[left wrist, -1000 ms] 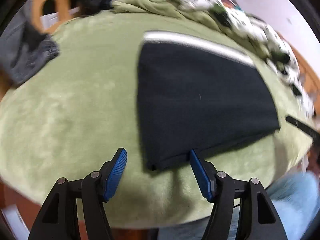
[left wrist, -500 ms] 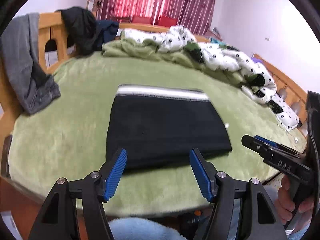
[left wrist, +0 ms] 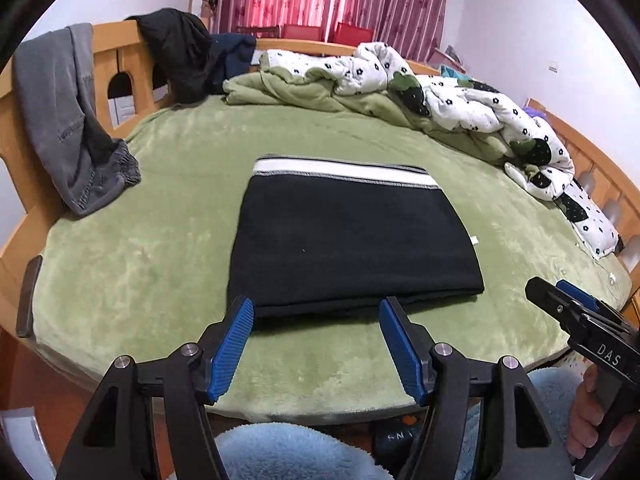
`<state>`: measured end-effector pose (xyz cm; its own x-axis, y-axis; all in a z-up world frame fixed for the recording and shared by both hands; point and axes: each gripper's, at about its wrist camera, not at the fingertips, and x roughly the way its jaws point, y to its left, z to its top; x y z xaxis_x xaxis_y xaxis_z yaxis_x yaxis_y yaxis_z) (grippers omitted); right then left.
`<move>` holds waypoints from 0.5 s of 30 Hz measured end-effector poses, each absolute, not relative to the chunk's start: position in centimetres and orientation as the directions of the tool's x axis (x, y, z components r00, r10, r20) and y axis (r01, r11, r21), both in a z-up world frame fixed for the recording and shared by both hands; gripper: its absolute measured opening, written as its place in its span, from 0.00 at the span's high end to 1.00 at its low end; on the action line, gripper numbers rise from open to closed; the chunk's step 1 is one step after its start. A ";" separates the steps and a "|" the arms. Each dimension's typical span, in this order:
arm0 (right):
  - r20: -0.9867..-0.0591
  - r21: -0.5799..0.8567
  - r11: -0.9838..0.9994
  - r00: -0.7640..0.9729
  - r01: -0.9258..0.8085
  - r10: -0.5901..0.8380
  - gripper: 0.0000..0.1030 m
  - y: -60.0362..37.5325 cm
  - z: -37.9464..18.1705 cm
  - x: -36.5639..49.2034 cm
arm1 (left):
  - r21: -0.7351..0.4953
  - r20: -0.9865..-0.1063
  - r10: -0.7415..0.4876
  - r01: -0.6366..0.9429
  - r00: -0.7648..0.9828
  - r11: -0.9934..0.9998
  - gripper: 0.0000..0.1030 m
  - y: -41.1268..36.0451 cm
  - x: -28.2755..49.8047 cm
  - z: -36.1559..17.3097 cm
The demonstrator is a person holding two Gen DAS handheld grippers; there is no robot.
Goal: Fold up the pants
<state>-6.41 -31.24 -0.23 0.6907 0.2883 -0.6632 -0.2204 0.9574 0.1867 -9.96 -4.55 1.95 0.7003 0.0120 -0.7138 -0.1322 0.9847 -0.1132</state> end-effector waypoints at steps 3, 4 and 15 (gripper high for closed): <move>-0.665 0.185 0.959 0.691 -0.216 0.284 0.19 -31.5 -0.3 -6.4 | -0.104 -0.711 0.020 -0.134 0.703 0.986 0.38 -4.9 -10.0 1.8; -0.663 0.187 0.958 0.692 -0.216 0.285 0.19 -31.5 -0.3 -6.4 | -0.099 -0.708 0.026 -0.136 0.706 0.986 0.38 -5.0 -10.0 1.8; -0.659 0.151 0.968 0.709 -0.201 0.250 0.18 -31.1 -0.3 -6.7 | -0.075 -0.694 0.042 -0.130 0.719 0.989 0.36 -5.4 -10.0 1.7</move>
<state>-6.73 -31.09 -0.35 0.7092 0.2500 -0.6592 -0.2009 0.9679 0.1509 -10.01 -5.44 1.70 0.7186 0.0419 -0.6942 -0.1299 0.9887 -0.0748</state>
